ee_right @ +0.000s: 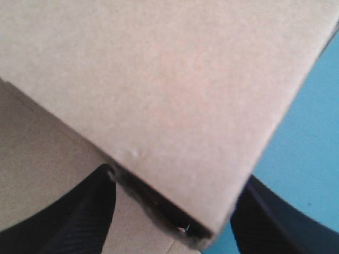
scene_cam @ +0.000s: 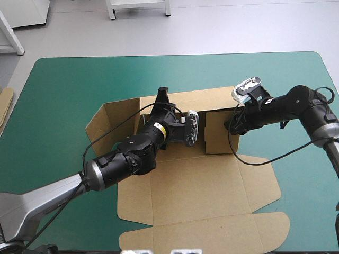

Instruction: Fold the box

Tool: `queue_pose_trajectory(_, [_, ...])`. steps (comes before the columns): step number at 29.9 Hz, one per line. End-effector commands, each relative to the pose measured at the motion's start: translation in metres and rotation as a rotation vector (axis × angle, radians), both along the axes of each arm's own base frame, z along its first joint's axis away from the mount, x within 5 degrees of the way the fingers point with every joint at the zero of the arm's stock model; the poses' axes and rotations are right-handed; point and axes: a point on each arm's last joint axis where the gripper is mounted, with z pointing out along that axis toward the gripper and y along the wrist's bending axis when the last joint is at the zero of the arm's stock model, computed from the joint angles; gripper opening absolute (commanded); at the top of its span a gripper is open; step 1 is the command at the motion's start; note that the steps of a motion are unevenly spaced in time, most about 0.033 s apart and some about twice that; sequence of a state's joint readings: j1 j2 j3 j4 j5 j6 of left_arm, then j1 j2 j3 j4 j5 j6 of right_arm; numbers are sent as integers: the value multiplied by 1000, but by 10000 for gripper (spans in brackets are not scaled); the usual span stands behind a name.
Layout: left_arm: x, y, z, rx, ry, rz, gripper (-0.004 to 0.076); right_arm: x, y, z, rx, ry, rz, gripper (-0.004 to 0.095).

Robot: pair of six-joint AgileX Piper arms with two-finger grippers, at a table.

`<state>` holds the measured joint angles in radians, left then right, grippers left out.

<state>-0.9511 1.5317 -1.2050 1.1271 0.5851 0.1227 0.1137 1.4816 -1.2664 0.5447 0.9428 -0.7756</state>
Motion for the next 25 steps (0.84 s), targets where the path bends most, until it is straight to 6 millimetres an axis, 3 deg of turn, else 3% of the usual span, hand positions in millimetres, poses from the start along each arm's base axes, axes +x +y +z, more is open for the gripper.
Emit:
queue_pose_trajectory(1, [-5,1,24,-47,-70,-34,-8,2,2,20,51,-89,-64,577])
queue_pose_trajectory(7, [-4,1,26,-56,-93,-28,-8,7,3,18,97,-86,-109,527])
queue_pose_trajectory(19, [-4,-1,28,-91,-98,-42,-8,8,5,9,86,-18,-81,116])
queue_pose_trajectory(23, [-5,-1,28,-92,-99,-49,-8,6,5,9,86,-4,-73,-3])
queue_pose_trajectory(25, [-5,-2,28,-91,-103,-52,-8,6,5,9,85,-5,-71,-17])
